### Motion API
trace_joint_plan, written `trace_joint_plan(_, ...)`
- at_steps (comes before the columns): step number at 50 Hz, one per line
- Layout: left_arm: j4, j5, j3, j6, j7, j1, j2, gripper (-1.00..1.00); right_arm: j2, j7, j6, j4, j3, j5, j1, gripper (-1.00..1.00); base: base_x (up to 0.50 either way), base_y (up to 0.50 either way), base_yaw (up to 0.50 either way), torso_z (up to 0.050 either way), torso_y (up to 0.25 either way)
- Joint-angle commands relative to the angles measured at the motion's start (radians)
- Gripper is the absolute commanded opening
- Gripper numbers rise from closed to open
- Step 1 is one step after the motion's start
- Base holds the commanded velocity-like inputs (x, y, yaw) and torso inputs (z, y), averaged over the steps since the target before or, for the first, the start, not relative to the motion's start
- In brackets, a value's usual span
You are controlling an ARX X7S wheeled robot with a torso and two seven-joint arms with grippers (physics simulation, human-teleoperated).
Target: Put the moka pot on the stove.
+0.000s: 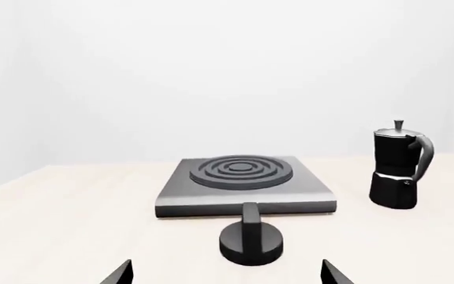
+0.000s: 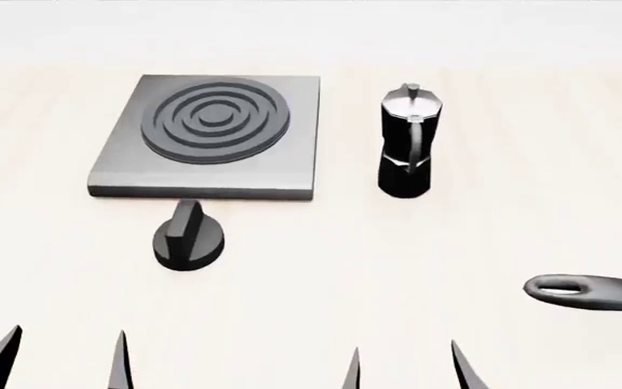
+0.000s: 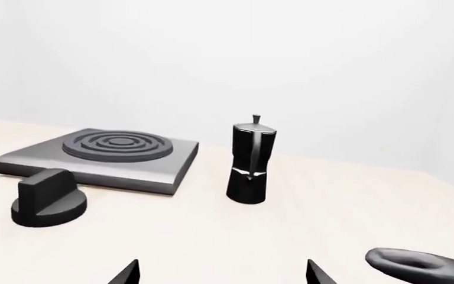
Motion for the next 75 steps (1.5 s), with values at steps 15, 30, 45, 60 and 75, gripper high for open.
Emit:
trace_joint_plan(15,0.008,-0.035,0.003,-0.014,0.002,0.001,-0.008,1.00,0.007,0.004,-0.004,0.011,-0.002,0.019,0.002,1.00,0.31,0.00,0.00,0.000,0.000)
trace_joint_plan(30,0.005,-0.044,0.015,-0.007,-0.008,0.001,-0.019,1.00,0.016,0.017,-0.004,0.007,-0.010,0.034,0.000,1.00,0.31,0.00,0.00,0.000,0.000)
trace_joint_plan(45,0.010,-0.054,0.027,-0.007,-0.019,0.003,-0.030,1.00,0.025,0.028,-0.002,0.000,-0.017,0.049,-0.002,1.00,0.31,0.00,0.00,0.000,0.000)
trace_joint_plan(60,0.017,-0.062,0.037,-0.010,-0.030,0.003,-0.040,1.00,0.034,0.038,-0.003,-0.002,-0.027,0.058,-0.002,1.00,0.31,0.00,0.00,0.000,0.001)
trace_joint_plan(75,0.015,-0.070,0.046,-0.005,-0.038,0.003,-0.049,1.00,0.041,0.053,-0.050,0.019,-0.034,0.058,-0.004,1.00,0.25,0.00,0.00,0.000,0.000)
